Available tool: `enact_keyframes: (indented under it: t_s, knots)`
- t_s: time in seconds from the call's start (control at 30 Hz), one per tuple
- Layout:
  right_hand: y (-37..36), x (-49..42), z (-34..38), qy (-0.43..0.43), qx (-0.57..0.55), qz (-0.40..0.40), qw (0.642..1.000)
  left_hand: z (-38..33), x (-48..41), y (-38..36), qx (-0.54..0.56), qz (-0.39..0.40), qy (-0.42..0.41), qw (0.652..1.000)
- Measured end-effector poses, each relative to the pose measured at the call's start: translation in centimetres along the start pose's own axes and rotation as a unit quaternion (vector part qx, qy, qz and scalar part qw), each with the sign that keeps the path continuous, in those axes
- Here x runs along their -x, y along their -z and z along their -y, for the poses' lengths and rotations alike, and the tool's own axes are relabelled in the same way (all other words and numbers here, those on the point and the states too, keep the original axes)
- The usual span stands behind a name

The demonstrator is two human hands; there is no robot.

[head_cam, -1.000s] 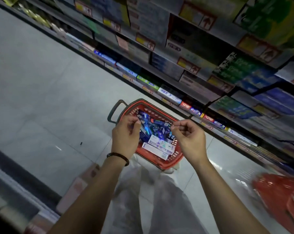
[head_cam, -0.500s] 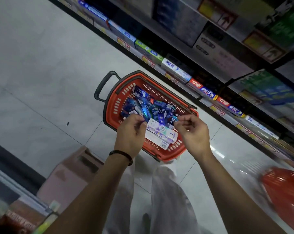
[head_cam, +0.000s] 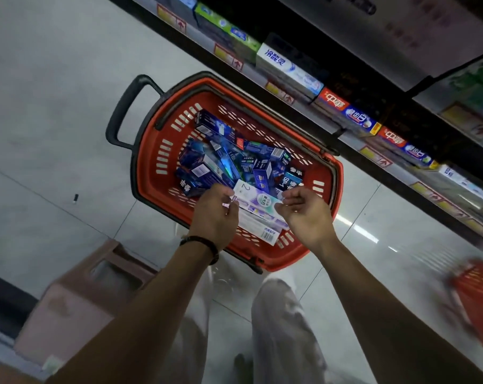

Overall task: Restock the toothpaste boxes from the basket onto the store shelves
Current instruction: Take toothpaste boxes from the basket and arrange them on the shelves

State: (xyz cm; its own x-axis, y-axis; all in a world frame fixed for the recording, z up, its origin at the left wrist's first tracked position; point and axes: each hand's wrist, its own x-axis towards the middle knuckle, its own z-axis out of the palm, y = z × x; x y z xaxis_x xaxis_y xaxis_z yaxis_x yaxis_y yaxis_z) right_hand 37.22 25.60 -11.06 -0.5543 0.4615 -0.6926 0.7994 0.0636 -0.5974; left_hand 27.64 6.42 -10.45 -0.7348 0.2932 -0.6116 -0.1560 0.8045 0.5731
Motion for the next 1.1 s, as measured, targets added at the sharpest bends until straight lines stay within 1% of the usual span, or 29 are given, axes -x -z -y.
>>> enact_keyframes:
  t_s: [0.13,0.27,0.43,0.6,0.77,0.9,1.0,1.1]
  knots:
    - [-1.1,-2.7,-1.9,-0.011,0.073,0.029,0.997,1.3,-2.5,-1.5,-0.008,0.014,0.022,1.0]
    - [-1.9,-5.2,-3.1,-0.023,0.163,0.065,0.984,2.1,-5.3,-2.9,-0.022,0.033,0.052,0.998]
    - [-2.5,-7.3,-4.4,-0.034,0.227,0.104,0.968,2.6,-7.8,-4.9,-0.029,0.05,0.084,0.995]
    - [-2.9,-8.1,-5.7,-0.041,0.274,0.129,0.952,3.5,-8.2,-6.5,-0.006,0.054,0.125,0.991]
    - [-3.4,-8.3,-6.0,-0.037,0.321,0.148,0.935,4.3,-8.0,-6.9,0.001,0.078,0.136,0.988]
    - [-3.7,-8.2,-6.3,-0.04,0.339,0.141,0.929,4.3,-8.2,-6.8,-0.015,0.091,0.141,0.986]
    - [-3.7,-8.3,-6.4,-0.042,0.346,0.138,0.927,4.3,-8.5,-6.8,-0.004,0.095,0.152,0.984]
    - [-3.9,-8.2,-6.5,-0.026,0.36,0.139,0.922,4.4,-8.5,-6.9,0.009,0.094,0.165,0.982]
